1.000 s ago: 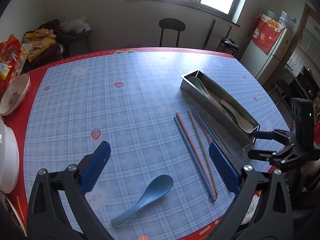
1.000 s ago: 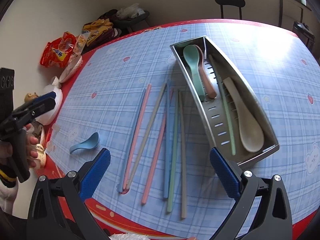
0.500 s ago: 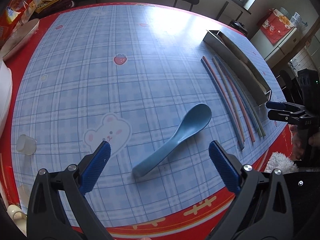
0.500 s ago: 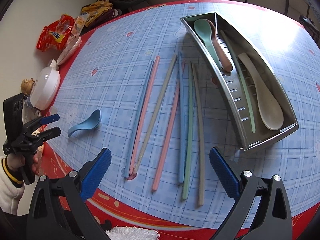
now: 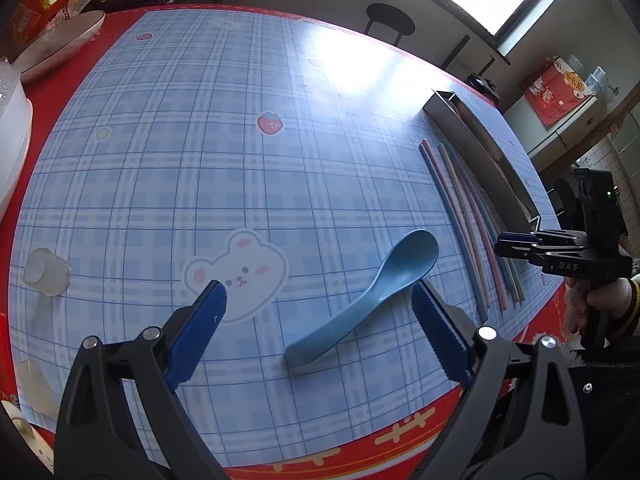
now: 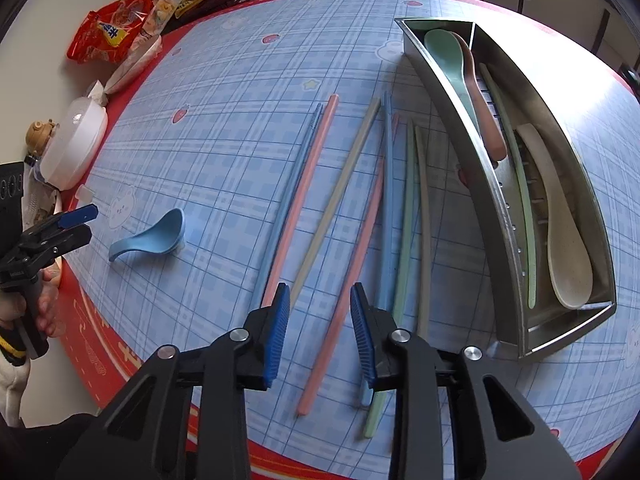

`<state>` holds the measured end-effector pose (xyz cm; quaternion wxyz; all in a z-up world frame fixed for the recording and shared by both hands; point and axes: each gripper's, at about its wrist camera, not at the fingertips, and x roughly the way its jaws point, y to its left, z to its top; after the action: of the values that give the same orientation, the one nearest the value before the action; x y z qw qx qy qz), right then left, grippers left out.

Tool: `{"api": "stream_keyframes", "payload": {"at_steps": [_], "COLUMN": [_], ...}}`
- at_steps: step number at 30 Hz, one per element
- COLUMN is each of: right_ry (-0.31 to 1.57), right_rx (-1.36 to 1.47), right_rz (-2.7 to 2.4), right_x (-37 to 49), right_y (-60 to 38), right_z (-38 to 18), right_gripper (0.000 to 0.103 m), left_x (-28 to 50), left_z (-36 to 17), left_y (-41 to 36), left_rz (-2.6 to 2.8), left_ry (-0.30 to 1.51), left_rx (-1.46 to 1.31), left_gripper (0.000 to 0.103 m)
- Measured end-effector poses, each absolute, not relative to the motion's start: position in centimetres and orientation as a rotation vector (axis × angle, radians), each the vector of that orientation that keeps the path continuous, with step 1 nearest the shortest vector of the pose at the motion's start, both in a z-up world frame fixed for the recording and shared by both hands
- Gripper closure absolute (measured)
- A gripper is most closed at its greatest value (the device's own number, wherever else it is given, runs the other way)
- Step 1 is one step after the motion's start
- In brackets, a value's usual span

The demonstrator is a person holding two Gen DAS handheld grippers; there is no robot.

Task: Organize utensils
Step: 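Close the left tool on the blue spoon handle while the right tool approaches the pink chopstick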

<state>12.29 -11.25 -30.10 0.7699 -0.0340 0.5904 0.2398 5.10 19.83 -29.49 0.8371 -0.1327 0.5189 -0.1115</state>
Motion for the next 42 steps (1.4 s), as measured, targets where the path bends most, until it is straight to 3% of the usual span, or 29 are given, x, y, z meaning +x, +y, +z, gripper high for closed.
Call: {"api": "stream_keyframes", "payload": {"at_steps": [3,20,28,31,33,42], "right_ry": [1.295,1.223,1.22,1.227,1.23,1.231], "right_rx": [-0.095,-0.17,-0.2,-0.185,-0.171,-0.148], "right_rz": [0.478,0.488,0.519,0.528,0.528,0.523], "right_x": [12.7,12.3,11.7,11.7,11.6,11.7], "right_y": [-10.8,-9.4,-8.7,-8.7,-9.1,-9.6], "right_z": [-30.9,-31.1,-30.7,-30.7,-30.7,-30.7], "right_gripper": [0.073,0.071,0.099,0.1,0.1,0.099], "left_x": [5.0,4.4,4.7,5.3,5.8,6.7], "left_z": [-29.6,-29.3,-29.6,-30.0,-30.1,-31.5], "left_y": [19.8,18.4,15.5,15.1,15.4,16.9], "left_rz": [-0.237,-0.353,-0.452,-0.469,-0.482,-0.481], "left_ry": [1.104,1.092,1.1,1.126,1.136,1.195], "left_rx": [-0.271,-0.167,0.07,0.086,0.049,-0.065], "left_gripper": [0.027,0.035,0.04,0.056,0.06,0.065]}}
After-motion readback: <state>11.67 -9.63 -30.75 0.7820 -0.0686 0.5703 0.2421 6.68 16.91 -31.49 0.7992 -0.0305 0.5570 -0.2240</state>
